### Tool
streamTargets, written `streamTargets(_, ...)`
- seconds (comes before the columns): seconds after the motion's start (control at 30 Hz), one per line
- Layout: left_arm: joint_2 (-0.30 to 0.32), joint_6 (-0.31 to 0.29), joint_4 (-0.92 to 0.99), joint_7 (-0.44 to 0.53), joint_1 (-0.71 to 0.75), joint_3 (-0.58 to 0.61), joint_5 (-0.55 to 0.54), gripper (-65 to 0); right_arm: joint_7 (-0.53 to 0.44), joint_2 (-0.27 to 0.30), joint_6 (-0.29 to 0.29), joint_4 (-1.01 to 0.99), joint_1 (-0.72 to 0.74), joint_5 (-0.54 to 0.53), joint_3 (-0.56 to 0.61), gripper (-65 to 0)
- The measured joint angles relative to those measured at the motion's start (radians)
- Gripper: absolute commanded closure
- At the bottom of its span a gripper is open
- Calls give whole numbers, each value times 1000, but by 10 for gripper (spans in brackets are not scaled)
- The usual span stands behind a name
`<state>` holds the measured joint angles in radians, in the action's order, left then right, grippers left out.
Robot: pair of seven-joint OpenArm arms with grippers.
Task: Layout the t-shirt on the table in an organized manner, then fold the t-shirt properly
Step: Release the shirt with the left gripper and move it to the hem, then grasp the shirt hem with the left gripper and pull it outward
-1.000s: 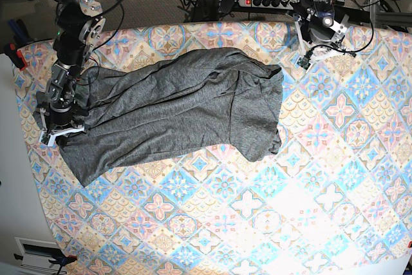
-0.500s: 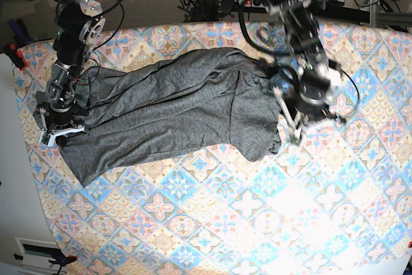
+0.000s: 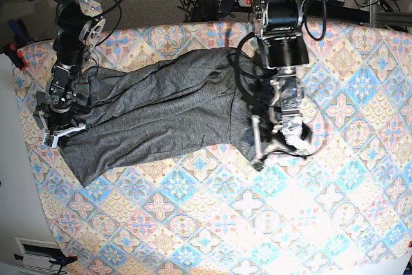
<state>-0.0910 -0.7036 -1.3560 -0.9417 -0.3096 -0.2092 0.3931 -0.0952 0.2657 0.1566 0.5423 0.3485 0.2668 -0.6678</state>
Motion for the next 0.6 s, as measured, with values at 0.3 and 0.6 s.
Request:
streamTargets(0.3, 55, -5, 452, 310, -174, -3, -42, -171, 3, 1, 0, 0, 0, 0, 0, 0)
streamTargets(0.6, 159, 26, 1063, 680, -473, -5, -56, -175, 3, 5, -13, 1, -2, -3, 0, -173)
